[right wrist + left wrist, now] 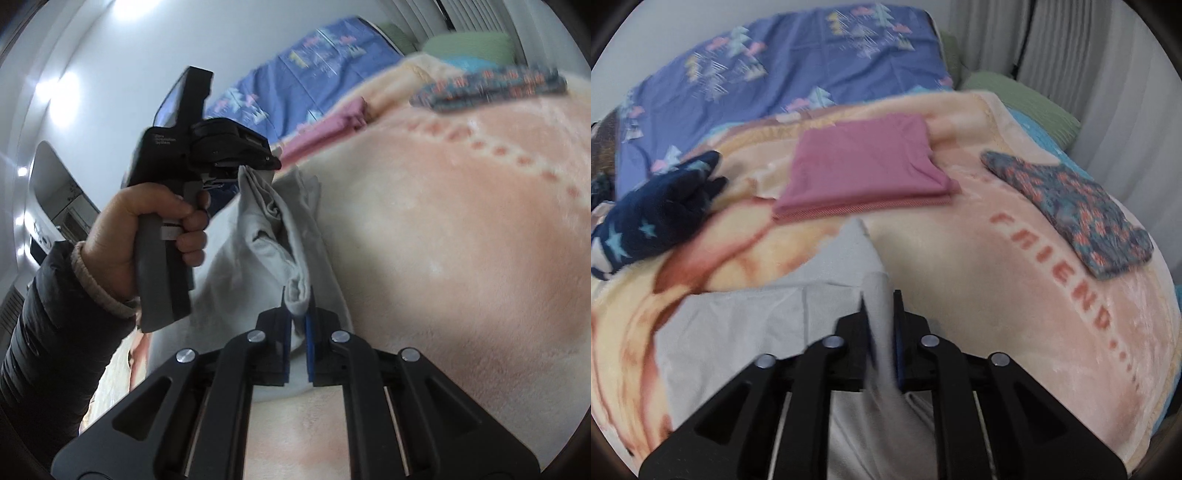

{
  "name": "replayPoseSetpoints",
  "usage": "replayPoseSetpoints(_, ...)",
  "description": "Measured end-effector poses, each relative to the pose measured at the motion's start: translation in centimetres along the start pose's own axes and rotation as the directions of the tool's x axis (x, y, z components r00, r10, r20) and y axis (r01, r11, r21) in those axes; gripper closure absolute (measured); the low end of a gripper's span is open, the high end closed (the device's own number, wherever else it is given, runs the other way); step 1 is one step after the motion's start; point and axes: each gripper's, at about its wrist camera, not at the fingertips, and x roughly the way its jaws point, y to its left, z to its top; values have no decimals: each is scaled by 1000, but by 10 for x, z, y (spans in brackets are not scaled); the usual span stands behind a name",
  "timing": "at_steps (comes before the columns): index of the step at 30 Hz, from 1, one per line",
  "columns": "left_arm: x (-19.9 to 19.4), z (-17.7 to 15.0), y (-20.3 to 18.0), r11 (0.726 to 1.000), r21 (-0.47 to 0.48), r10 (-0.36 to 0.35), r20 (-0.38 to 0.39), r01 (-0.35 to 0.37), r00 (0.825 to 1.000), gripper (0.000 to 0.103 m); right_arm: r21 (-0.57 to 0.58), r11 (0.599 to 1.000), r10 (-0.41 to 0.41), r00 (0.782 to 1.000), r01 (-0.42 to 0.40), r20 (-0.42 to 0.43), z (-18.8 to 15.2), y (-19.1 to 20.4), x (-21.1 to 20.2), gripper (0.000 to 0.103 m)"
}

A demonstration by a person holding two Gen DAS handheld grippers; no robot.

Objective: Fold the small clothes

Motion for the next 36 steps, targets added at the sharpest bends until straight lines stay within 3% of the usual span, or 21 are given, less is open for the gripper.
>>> replayPoseSetpoints(2, -2, -4, 0, 1000, 8, -14, 10, 14, 1000, 65, 36, 999, 3, 999, -2, -34, -3, -8, 7, 97)
replayPoseSetpoints(4, -15, -6, 1, 1000, 8, -28, 49, 28, 998, 60, 60, 998, 23, 999, -20, -49, -4, -13, 9, 97)
replayPoseSetpoints(8, -66, -16, 10, 997, 56, -57, 156, 49, 986, 37, 63, 998, 32, 998, -28, -52, -5, -13, 9, 97)
replayPoseSetpoints(11, -110, -45, 27, 992, 122, -50, 242, 21, 969, 31, 71, 997, 44, 998, -41, -49, -6, -14, 8, 97)
replayPoseSetpoints(13, -132, -79, 41, 987, 162, -58, 253, 16, 966, 31, 80, 996, 53, 997, -49, -51, -6, -16, 8, 97)
replayPoseSetpoints(18, -160, -175, 54, 961, 275, -65, 174, 15, 983, 31, 59, 995, 85, 996, -83, -23, -3, -7, -3, 98)
replayPoseSetpoints(22, -167, -230, 58, 960, 274, -88, 123, 51, 989, 31, 46, 986, 162, 987, -163, 23, 10, 8, -20, 99)
replayPoseSetpoints(25, -153, -248, 54, 960, 278, -7, 105, -23, 994, 31, 20, 981, 194, 980, -195, 52, 20, 26, -30, 99)
replayPoseSetpoints(28, -139, -251, 55, 956, 258, 113, 105, -137, 988, 31, 13, 991, 133, 990, -134, 55, 22, 31, -32, 99)
replayPoseSetpoints(30, -143, -250, 63, 966, 214, 123, 120, -146, 985, 34, 42, 993, 107, 993, -109, 39, 21, 24, -30, 99)
replayPoseSetpoints(35, -150, -255, 77, 975, 167, 130, 111, -147, 985, 67, 115, 989, 99, 995, -95, -33, 3, -1, -19, 99)
replayPoseSetpoints(36, -148, -258, 75, 972, 179, 136, 98, -152, 986, 69, 117, 990, 88, 995, -81, -52, -3, -4, -15, 99)
